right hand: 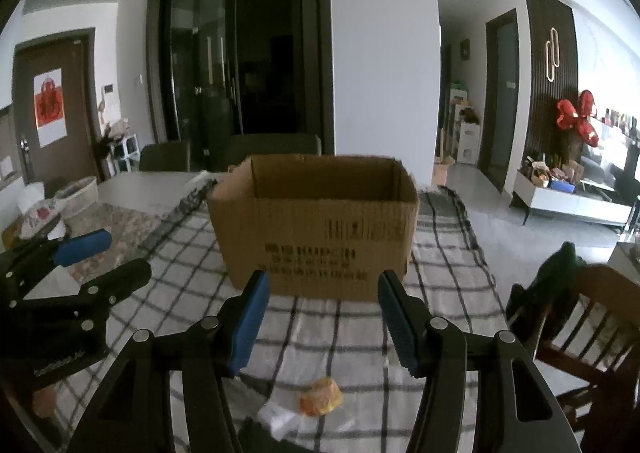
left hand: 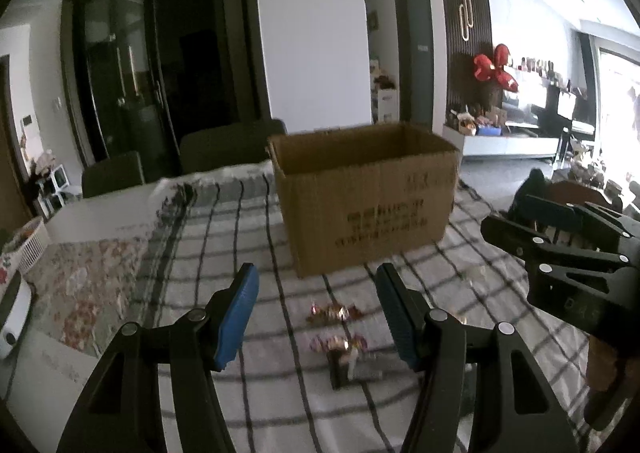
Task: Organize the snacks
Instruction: 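Move both tools back down toward the remaining candies and yellow packet, then grasp a gold-wrapped candy with the left gripper while the right grasps the yellow packet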
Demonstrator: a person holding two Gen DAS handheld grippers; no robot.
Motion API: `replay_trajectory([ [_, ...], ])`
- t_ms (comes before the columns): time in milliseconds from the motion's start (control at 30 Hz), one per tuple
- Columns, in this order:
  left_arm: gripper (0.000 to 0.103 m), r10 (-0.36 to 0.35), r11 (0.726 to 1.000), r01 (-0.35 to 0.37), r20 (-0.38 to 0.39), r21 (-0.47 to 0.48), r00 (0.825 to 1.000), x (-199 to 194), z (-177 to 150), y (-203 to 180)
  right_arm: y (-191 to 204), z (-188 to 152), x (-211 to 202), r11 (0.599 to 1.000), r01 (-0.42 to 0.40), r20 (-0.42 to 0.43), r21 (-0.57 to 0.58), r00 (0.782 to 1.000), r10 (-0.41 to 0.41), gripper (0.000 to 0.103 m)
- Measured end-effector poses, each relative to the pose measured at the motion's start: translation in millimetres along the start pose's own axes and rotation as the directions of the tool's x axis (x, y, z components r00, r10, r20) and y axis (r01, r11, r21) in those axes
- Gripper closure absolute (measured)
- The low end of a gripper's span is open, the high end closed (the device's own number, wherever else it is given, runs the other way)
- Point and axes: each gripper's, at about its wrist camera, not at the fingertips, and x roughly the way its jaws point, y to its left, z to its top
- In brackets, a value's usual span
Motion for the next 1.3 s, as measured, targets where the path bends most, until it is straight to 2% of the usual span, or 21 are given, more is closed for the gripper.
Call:
replay_trajectory([
  [300,0.045,-0.016,1.0,0.017,-0.067,0.013,0.998,16.2,-28.8,-1.2,4.6,-35.9,8.8,0.999,0.037,-0.078,-0.011,0.996,-0.038,0.046],
  [567,0.053,-0.019,0.998,0.024,-0.095,0.05,0.995,40.1,-47.0,-1.1,5.0,-65.3,22.2,0.997,0.068,-0.139,0.024,0.988,-0.064,0.046],
  [767,0.054,-0.025,0.998,0.033,-0.122,0.061,0.992,60.0,-51.9,-0.5,1.9,-83.3,40.6,0.996,0.066,-0.215,0.067,0.975,-0.05,0.046],
  [1000,0.056,-0.046,0.994,0.061,-0.159,0.089,0.986,85.3,-55.3,-1.3,3.3,-91.7,57.3,0.995,0.058,-0.255,0.085,0.966,-0.035,0.047],
  [1133,0.056,-0.053,0.992,0.072,-0.173,0.104,0.984,97.0,-53.8,-3.3,4.1,-91.2,62.1,0.993,0.058,-0.272,0.1,0.962,-0.028,0.052],
  [1300,0.057,-0.062,0.99,0.086,-0.194,0.113,0.979,112.2,-51.5,-6.8,3.8,-89.5,66.3,0.99,0.058,-0.29,0.129,0.957,-0.018,0.053],
])
